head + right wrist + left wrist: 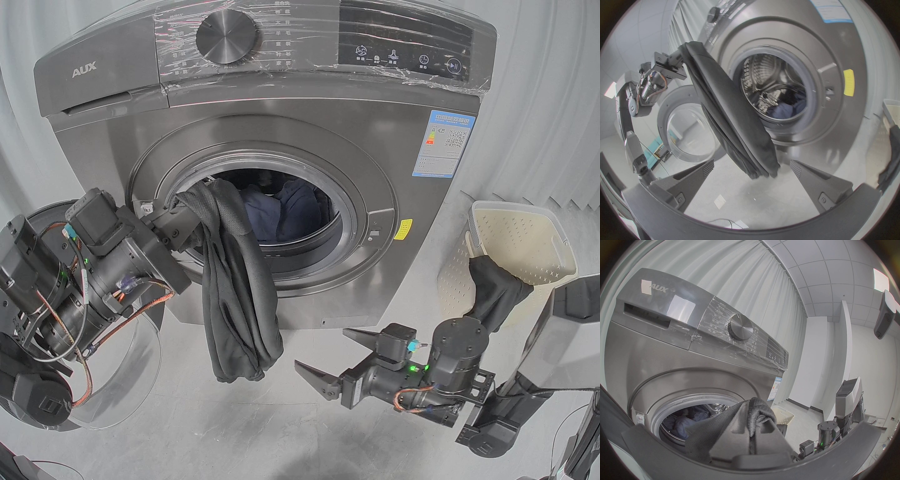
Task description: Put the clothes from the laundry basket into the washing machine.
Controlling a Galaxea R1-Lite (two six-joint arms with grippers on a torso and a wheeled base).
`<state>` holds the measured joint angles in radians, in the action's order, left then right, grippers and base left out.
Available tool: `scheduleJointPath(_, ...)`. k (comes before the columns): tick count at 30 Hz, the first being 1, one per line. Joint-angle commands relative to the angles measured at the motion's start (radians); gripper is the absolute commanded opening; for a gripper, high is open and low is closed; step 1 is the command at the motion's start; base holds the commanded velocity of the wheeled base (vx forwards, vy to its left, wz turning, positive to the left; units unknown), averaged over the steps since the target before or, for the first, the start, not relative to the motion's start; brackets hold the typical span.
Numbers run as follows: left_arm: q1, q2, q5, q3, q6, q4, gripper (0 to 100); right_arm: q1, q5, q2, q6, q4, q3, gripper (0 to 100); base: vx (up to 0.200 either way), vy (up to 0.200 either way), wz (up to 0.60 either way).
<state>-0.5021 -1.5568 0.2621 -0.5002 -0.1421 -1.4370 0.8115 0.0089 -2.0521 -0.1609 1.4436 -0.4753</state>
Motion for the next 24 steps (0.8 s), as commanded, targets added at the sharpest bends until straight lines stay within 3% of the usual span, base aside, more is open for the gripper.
scheduleJointPath(1, -0.004, 0.001, 0.0, -0.004, -0.001, -0.005, 0, 0.043, 0.046, -0.114, 0.006, 0.023, -0.132, 100, 0.0, 0.0, 0.0)
scheduleJointPath(7, -0.004, 0.001, 0.0, -0.009, -0.001, -0.008, 0, 0.044, 0.086, -0.191, 0.024, 0.017, -0.263, 100, 0.0, 0.0, 0.0)
scheduleJointPath(11, -0.004, 0.001, 0.0, -0.009, -0.001, -0.008, 0, 0.069, 0.111, -0.22, 0.034, 0.014, -0.289, 100, 0.0, 0.0, 0.0)
scheduleJointPath(16, -0.015, 0.001, 0.0, -0.009, -0.001, -0.01, 0, 0.071, 0.111, -0.275, 0.035, 0.017, -0.344, 100, 0.0, 0.0, 0.0)
scheduleJointPath(24, -0.046, 0.007, -0.026, -0.015, -0.001, -0.01, 0, 0.035, 0.108, -0.382, 0.066, -0.029, -0.519, 100, 0.0, 0.0, 0.0)
